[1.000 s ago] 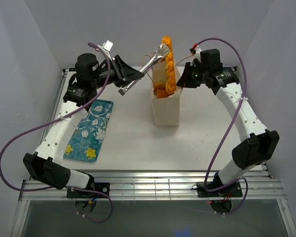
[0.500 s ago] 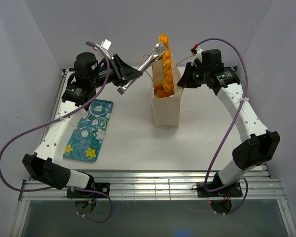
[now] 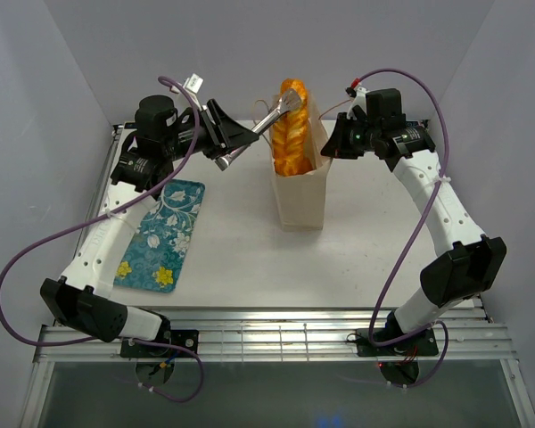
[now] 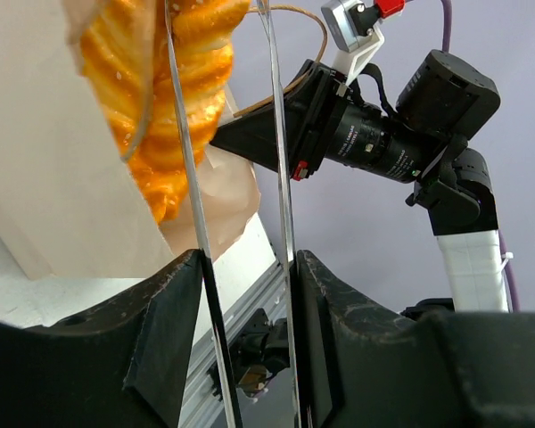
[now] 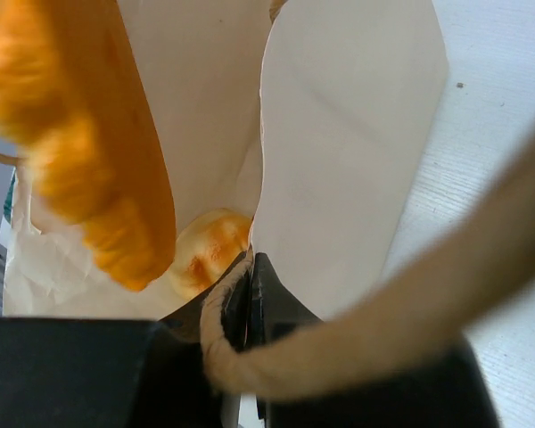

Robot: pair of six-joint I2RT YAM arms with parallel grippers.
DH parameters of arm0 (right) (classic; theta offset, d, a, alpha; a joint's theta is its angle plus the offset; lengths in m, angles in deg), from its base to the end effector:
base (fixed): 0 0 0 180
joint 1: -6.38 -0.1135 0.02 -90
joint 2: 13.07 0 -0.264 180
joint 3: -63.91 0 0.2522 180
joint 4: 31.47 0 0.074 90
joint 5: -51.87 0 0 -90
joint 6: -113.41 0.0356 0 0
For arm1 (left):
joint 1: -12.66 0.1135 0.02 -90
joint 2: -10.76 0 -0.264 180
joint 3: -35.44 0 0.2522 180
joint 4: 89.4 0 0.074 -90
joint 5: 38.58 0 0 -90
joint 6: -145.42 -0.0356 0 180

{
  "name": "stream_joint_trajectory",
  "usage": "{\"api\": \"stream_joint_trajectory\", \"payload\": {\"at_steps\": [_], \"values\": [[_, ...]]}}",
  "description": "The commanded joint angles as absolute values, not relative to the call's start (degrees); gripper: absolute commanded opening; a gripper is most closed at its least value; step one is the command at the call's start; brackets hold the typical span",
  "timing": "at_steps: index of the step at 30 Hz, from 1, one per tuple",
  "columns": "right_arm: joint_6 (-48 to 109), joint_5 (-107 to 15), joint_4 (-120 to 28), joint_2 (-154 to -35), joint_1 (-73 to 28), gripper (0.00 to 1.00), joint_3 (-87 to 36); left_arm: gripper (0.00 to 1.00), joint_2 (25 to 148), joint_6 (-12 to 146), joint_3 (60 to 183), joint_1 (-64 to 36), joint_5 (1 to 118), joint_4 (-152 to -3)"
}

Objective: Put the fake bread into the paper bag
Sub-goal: Place the fake bread in the paper bag.

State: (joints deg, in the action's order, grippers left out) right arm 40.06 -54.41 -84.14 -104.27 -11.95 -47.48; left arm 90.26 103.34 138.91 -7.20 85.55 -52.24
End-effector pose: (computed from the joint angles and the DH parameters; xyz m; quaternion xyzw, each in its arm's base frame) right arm 0.3324 0.1206 0.4064 -0.0808 0.8667 0.2615 0.4170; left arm 0.2783 -0.1217 0.4519 -0.0048 0.7710 -0.5220 0.3647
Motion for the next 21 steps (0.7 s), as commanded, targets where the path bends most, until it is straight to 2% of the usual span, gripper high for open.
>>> {"api": "stream_joint_trajectory", "payload": {"at_steps": [1, 5, 10, 21], "values": [[39.5, -56.1, -81.6, -102.5, -11.6, 0.08, -49.0, 0.56, 88.8, 102.4, 141.7, -7.2, 86.8, -53.3], [39.5, -56.2, -81.6, -102.5, -11.6, 0.08, -48.7, 0.56, 88.5, 102.4, 141.7, -7.2, 87.1, -53.4], [39.5, -56.0, -81.5, -102.4, -11.5, 0.08, -48.5, 0.38, 88.2, 102.4, 141.2, -7.2, 87.1, -54.1], [39.3, -55.4, -81.7, -102.3, -11.5, 0.08, -48.7, 0.42, 84.1, 104.7, 140.6, -7.2, 88.9, -58.1]]}}
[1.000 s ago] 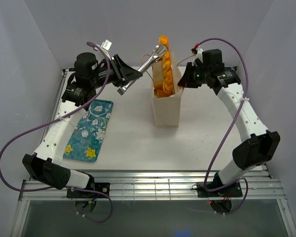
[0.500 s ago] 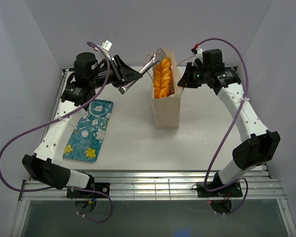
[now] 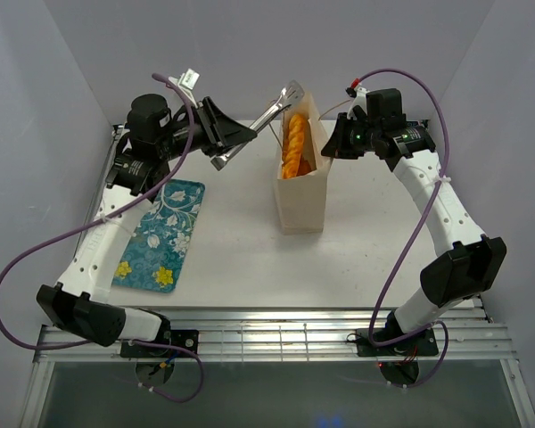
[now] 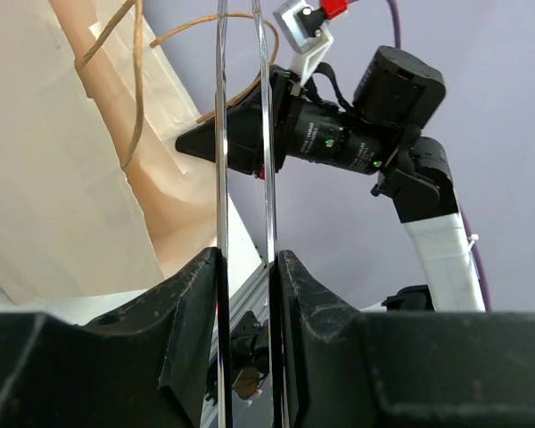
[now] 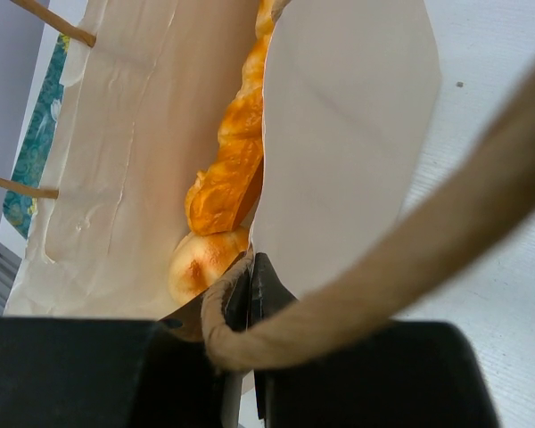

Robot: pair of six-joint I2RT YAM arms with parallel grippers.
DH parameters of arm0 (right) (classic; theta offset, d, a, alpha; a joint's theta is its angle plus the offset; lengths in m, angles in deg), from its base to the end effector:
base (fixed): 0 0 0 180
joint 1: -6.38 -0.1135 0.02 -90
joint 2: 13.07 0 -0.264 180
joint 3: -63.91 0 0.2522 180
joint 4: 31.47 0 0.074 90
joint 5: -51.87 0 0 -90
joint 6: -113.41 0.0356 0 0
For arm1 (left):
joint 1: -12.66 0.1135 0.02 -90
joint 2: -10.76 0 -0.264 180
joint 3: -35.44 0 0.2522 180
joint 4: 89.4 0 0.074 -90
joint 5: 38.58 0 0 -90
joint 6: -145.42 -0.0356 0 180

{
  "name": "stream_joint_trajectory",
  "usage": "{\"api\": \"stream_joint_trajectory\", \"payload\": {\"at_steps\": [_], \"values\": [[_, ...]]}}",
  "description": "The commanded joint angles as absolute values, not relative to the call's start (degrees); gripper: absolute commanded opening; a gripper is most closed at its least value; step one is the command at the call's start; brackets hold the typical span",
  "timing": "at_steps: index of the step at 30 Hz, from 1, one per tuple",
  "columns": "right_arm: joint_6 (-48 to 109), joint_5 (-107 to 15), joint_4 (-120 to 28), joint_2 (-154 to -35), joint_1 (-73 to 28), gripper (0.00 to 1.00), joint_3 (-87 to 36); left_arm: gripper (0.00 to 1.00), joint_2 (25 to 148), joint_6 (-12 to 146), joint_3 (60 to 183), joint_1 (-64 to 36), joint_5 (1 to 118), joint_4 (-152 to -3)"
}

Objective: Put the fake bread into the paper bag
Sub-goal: Place the fake bread in the paper bag, then place the clamp at the center of the board.

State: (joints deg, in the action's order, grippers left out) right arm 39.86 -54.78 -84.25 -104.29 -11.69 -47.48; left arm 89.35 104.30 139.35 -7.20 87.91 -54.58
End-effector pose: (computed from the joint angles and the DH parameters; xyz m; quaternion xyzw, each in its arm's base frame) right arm 0.3328 0.1193 0.4061 -0.0818 0.8669 0.2622 0.4160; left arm 0.2721 -0.1208 0.4632 0.0142 0.7524 -0.5437 0.3716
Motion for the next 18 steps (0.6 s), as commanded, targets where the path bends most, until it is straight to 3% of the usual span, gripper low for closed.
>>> {"api": "stream_joint_trajectory", "payload": {"at_steps": [1, 8, 12, 18], "values": [[39.1, -55.2, -81.7, -102.2, -11.4, 0.08, -48.7, 0.42, 83.2, 104.0, 140.9, -7.2, 87.7, -57.0], [39.2, -52.4, -83.1, -100.5, -11.4, 0.08, -48.9, 0.33, 78.2, 92.2, 149.1, -7.2, 69.7, -42.8], [39.6, -51.6, -83.4, -99.0, -11.3, 0.08, -47.7, 0.29, 74.6, 87.0, 148.1, -7.2, 58.9, -39.4], [41.6, -54.8, -82.6, -97.5, -11.1, 0.08, -44.0, 0.21, 71.2, 85.0, 141.1, -7.2, 54.2, -37.1]]}}
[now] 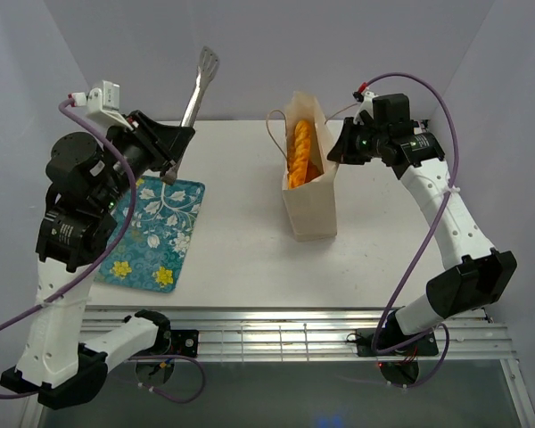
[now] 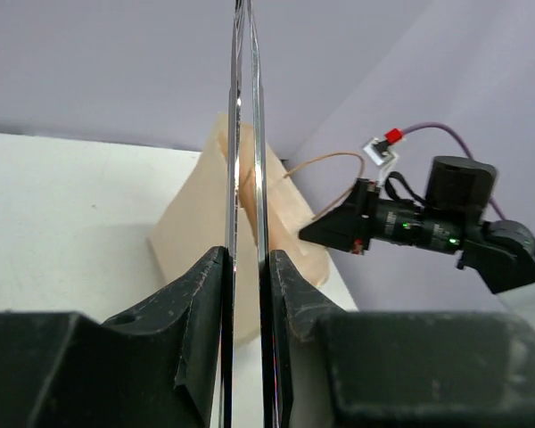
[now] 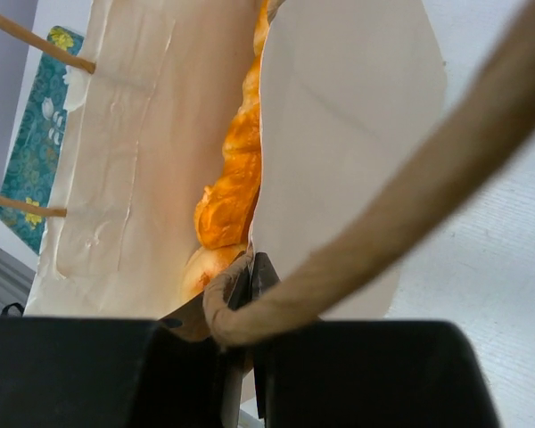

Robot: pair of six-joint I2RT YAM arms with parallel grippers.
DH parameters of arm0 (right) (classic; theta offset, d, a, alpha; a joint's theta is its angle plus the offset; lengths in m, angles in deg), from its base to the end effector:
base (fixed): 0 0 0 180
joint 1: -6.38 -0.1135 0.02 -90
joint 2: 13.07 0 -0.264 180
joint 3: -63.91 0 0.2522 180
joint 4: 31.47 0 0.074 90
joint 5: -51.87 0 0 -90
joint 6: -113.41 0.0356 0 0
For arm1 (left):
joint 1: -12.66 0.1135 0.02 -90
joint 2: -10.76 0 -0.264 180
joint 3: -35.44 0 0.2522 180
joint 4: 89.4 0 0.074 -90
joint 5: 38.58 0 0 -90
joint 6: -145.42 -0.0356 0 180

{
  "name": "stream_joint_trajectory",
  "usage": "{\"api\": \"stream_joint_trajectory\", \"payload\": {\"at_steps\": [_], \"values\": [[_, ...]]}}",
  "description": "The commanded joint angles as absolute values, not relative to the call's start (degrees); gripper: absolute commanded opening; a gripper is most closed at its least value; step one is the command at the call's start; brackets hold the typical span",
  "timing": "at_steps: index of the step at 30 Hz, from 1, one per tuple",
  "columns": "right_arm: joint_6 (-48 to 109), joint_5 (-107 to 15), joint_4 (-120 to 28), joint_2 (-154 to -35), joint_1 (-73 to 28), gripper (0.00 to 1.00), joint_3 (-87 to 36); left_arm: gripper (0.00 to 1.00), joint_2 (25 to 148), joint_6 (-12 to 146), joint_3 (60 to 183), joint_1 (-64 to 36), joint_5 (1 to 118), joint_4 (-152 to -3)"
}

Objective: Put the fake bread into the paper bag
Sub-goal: Place the clamp at the center of the board.

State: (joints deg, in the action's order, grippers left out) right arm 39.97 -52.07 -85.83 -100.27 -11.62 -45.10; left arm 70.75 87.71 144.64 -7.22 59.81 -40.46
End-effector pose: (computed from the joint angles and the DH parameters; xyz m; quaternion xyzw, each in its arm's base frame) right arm 0.3138 0.1110 0.4125 -0.0693 0.8697 0.2433 0.4239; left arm 0.1505 -0.0600 0.5336 -0.0245 0.7050 -0.3572 0.6122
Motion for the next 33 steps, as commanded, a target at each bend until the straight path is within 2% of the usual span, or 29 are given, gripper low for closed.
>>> {"api": "stream_joint_trajectory", "payload": {"at_steps": [1, 4, 5, 11, 17, 21, 24, 28, 33], "values": [[42.3, -57.6, -82.1, -97.8, -11.0, 0.08, -43.5, 0.14, 70.9, 85.0, 139.1, -7.2, 53.9, -37.2], [48.2, -64.1, -77.1, -98.1, -11.0, 0.08, -41.4, 0.01, 70.1, 86.0, 136.8, -7.2, 54.0, -37.9], [50.7, -64.8, -74.6, -98.2, -11.1, 0.08, -41.0, 0.00, 69.7, 86.0, 135.5, -7.2, 53.6, -38.0], [52.2, -61.1, -74.2, -98.2, -9.2, 0.08, -44.8, 0.00, 68.5, 85.9, 128.7, -7.2, 52.4, -39.3], [51.7, -60.9, -73.8, -95.6, -6.4, 0.08, -40.9, 0.00, 65.7, 87.5, 110.6, -8.9, 48.9, -46.1], [51.6, -62.7, -73.5, -94.3, -3.6, 0.08, -39.0, 0.00, 66.0, 88.8, 100.6, -21.4, 31.2, -47.9], [51.4, -63.5, -73.4, -94.4, -2.4, 0.08, -38.8, 0.00, 67.4, 91.6, 96.3, -27.3, 24.0, -50.2], [50.5, -65.7, -73.2, -94.6, -1.9, 0.08, -38.9, 0.00, 67.4, 93.5, 88.5, -32.8, 18.2, -55.6], [48.8, -67.6, -73.4, -95.0, -1.8, 0.08, -39.1, 0.00, 67.8, 96.0, 77.9, -34.8, 12.1, -64.4]]}}
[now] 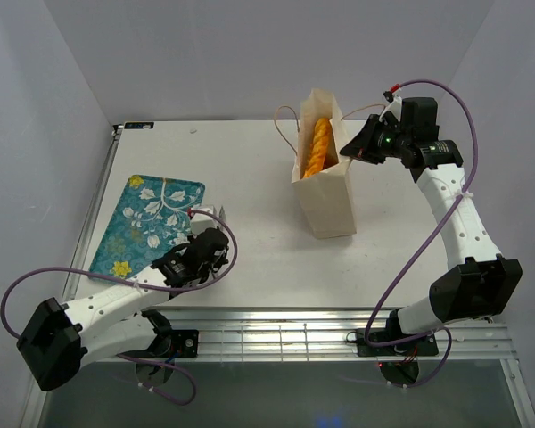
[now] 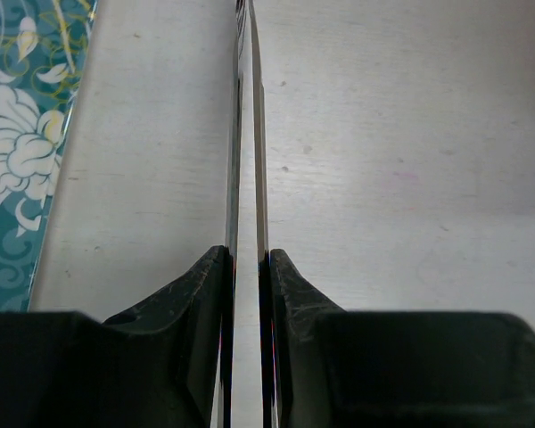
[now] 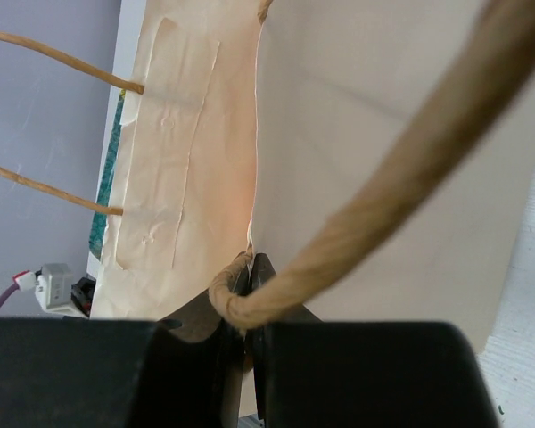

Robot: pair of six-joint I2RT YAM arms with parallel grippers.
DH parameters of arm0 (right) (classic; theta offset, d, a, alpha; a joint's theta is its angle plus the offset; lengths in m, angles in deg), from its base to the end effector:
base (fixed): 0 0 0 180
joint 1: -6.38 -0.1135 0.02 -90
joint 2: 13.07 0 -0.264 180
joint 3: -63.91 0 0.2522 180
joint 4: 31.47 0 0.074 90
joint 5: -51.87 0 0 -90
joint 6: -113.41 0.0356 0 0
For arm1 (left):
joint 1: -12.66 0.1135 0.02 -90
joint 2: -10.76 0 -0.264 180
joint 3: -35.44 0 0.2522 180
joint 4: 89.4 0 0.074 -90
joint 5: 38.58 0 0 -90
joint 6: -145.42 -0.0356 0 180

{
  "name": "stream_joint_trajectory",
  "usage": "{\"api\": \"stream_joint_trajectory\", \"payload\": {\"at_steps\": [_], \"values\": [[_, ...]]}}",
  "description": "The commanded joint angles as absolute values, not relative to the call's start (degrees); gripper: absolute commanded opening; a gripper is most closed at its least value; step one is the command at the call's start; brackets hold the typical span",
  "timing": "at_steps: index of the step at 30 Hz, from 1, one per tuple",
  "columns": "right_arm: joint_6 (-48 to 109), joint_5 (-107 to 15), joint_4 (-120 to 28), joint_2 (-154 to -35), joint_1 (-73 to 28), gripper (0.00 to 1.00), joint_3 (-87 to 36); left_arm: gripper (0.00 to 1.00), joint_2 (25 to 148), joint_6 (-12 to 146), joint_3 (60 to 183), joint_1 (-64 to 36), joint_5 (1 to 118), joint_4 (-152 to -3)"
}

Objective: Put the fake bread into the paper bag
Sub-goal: Place the clamp at the center of the board.

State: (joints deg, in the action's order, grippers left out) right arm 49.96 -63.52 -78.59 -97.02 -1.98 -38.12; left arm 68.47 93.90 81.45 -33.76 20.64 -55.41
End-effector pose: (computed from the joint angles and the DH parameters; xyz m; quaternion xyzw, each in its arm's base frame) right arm 0.3191 0.0623 0.4028 0.0228 0.8478 0.3291 0.4152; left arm 0.1504 -0.1316 0.2107 -0.0380 0.8977 -0.0640 0.4342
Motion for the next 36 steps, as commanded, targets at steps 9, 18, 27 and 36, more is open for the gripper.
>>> {"api": "stream_joint_trajectory", "payload": {"at_steps": [9, 18, 27, 36], "values": [[47.6, -65.7, -73.8, -93.8, -1.6, 0.16, -36.3, 0.00, 72.9, 90.5, 70.2, -36.6, 11.2, -79.4], [46.5, -63.5, -74.7, -92.4, -0.7, 0.20, -33.8, 0.16, 84.3, 103.7, 72.1, -36.6, 16.0, -75.1], [45.1, -61.2, -77.3, -93.3, 0.5, 0.43, -35.6, 0.36, 87.0, 104.8, 74.9, -36.6, 15.5, -71.8], [43.7, -60.5, -79.2, -93.0, 0.6, 0.98, -36.4, 0.49, 86.4, 103.1, 78.2, -36.6, 14.4, -67.5]]}}
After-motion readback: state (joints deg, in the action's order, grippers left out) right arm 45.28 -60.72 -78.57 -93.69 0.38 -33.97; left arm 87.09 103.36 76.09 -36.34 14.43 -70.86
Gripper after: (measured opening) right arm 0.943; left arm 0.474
